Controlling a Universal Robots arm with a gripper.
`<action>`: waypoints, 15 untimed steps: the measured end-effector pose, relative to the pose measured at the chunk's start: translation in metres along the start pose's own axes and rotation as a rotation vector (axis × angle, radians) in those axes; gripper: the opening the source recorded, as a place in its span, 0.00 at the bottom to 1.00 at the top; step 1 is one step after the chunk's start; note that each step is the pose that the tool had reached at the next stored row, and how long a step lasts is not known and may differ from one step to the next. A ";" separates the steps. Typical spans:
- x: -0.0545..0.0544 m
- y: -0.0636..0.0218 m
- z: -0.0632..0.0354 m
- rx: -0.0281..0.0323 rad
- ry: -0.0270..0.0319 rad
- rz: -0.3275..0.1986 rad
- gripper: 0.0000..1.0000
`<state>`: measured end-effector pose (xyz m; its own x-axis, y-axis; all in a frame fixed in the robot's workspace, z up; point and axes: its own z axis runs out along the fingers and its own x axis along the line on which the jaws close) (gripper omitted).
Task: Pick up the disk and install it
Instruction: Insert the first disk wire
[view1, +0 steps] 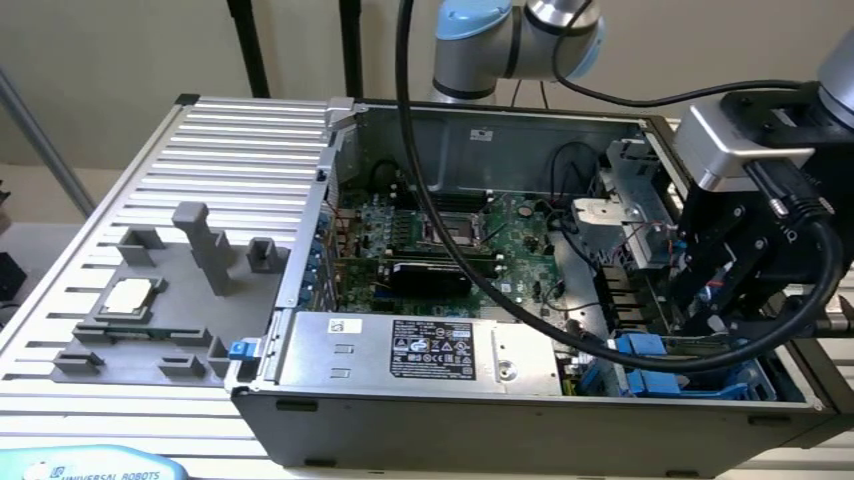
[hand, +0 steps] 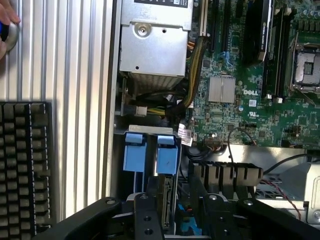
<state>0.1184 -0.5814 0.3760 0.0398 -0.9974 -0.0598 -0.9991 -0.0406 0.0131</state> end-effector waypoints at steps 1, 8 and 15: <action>-0.001 -0.0020 -0.0011 0.0000 0.0000 0.000 0.39; -0.010 -0.0153 -0.0114 0.0000 -0.0002 0.000 0.24; -0.012 -0.0385 -0.0068 0.0000 -0.0004 0.000 0.24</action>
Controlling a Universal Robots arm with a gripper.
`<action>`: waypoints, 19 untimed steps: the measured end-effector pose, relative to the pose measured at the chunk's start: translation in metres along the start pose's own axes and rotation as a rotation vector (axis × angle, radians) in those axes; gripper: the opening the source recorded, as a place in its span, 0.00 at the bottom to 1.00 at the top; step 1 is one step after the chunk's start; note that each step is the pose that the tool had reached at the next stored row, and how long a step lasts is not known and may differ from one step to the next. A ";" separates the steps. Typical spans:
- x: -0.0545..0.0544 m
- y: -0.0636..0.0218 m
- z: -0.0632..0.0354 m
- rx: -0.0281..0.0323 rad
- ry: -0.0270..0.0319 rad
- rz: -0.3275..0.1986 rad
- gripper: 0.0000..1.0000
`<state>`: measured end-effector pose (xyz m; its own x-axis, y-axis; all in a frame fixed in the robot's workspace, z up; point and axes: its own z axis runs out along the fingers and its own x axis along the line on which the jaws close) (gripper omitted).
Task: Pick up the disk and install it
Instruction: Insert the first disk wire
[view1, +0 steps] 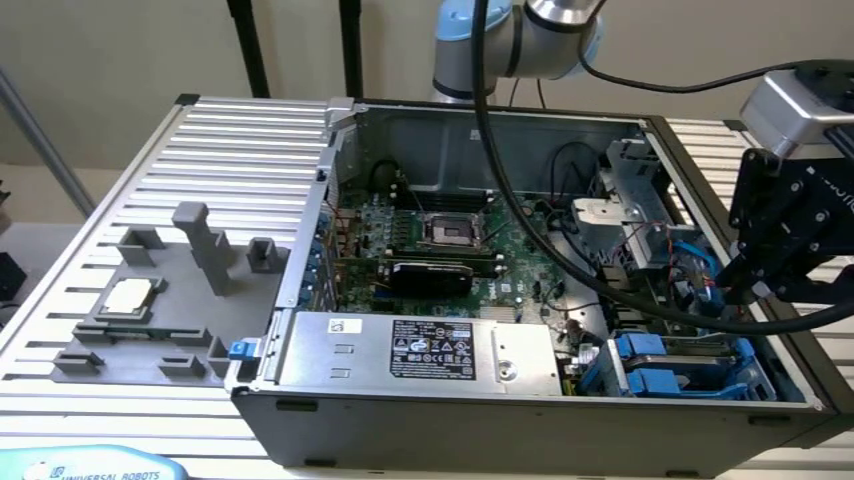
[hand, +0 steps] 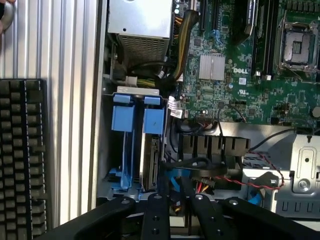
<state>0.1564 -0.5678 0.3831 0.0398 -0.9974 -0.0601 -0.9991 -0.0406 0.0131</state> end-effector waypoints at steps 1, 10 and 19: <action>0.000 -0.0011 0.0018 0.0000 0.0000 0.000 0.24; -0.003 -0.0063 0.0182 0.0000 0.0000 0.000 0.24; -0.007 0.0012 0.0343 0.0000 0.0001 -0.001 0.25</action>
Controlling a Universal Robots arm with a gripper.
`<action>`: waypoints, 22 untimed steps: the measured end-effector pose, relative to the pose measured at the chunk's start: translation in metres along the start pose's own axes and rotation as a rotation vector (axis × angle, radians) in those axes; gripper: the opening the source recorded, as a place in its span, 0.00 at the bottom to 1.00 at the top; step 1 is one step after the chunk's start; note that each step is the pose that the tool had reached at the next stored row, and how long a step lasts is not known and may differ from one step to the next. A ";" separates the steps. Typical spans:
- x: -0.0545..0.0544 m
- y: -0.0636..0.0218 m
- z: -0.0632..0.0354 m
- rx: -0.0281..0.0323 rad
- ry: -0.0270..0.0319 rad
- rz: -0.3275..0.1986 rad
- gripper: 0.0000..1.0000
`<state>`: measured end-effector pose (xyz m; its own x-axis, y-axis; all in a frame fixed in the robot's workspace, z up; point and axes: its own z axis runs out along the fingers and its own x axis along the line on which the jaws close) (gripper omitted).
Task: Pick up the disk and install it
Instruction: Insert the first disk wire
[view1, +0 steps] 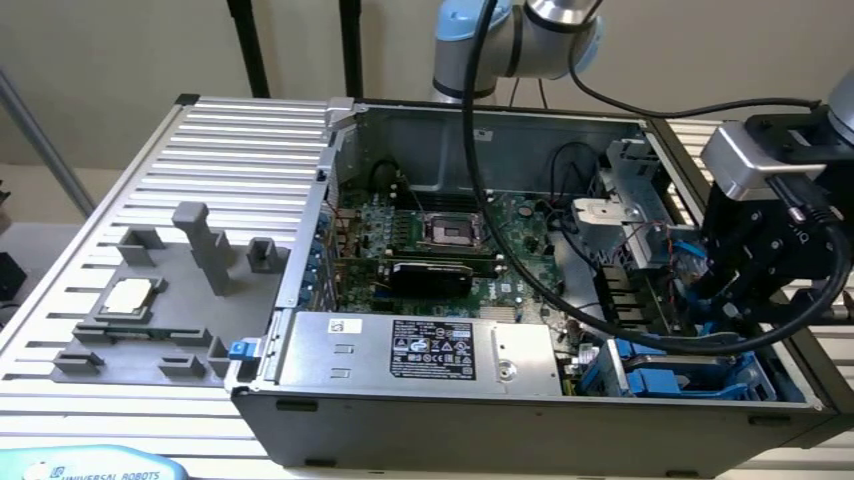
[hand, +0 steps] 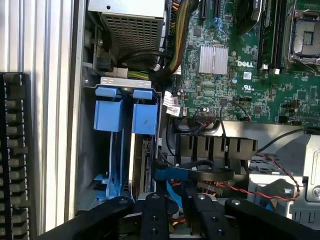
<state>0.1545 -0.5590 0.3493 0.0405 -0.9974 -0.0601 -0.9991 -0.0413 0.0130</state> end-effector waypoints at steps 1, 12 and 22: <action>0.000 0.0018 0.0004 0.0000 -0.0001 0.000 0.37; 0.015 0.0091 -0.0011 0.0001 -0.0020 0.000 0.44; 0.034 0.0029 -0.0044 0.0016 -0.0448 0.000 0.44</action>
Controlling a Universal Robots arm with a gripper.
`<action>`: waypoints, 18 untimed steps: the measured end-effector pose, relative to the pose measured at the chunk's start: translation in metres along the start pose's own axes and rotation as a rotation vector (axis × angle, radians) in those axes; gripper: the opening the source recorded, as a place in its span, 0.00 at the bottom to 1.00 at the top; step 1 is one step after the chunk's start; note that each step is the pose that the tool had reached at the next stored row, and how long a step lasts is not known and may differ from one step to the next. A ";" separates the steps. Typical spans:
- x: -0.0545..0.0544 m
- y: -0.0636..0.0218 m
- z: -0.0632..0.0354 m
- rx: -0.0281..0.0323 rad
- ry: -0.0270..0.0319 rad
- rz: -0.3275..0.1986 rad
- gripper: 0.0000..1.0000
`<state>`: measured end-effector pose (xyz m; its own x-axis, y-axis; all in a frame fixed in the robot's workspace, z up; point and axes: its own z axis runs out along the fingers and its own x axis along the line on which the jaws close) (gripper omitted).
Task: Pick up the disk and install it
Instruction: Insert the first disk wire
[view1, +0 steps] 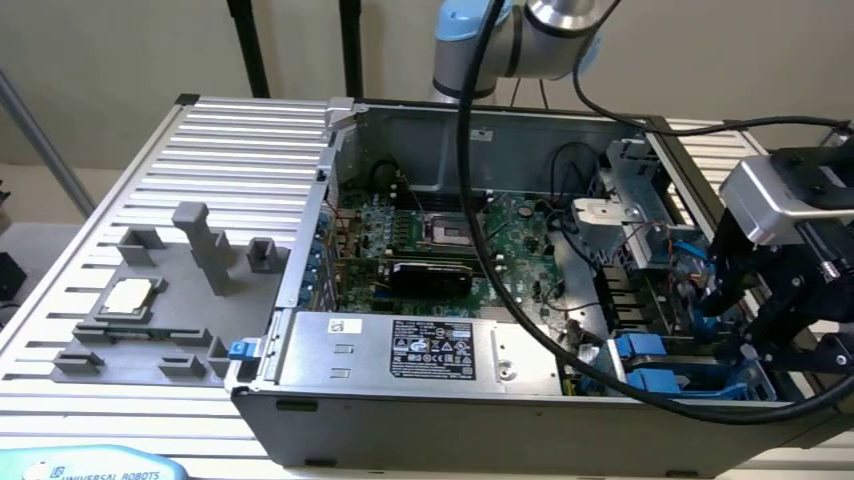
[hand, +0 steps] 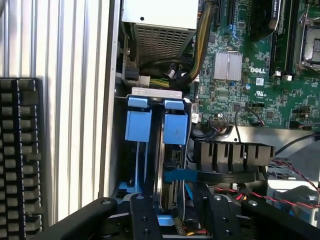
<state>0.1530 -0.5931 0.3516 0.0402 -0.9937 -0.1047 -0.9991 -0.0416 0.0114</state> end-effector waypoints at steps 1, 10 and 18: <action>0.000 -0.0018 -0.0004 0.0004 -0.0091 0.000 0.44; 0.002 -0.0164 -0.0025 0.0006 -0.0464 -0.012 0.44; 0.005 -0.0218 -0.0026 -0.0049 -0.0461 -0.049 0.44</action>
<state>0.1750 -0.5977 0.3534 0.0878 -0.9846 -0.1509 -0.9959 -0.0903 0.0100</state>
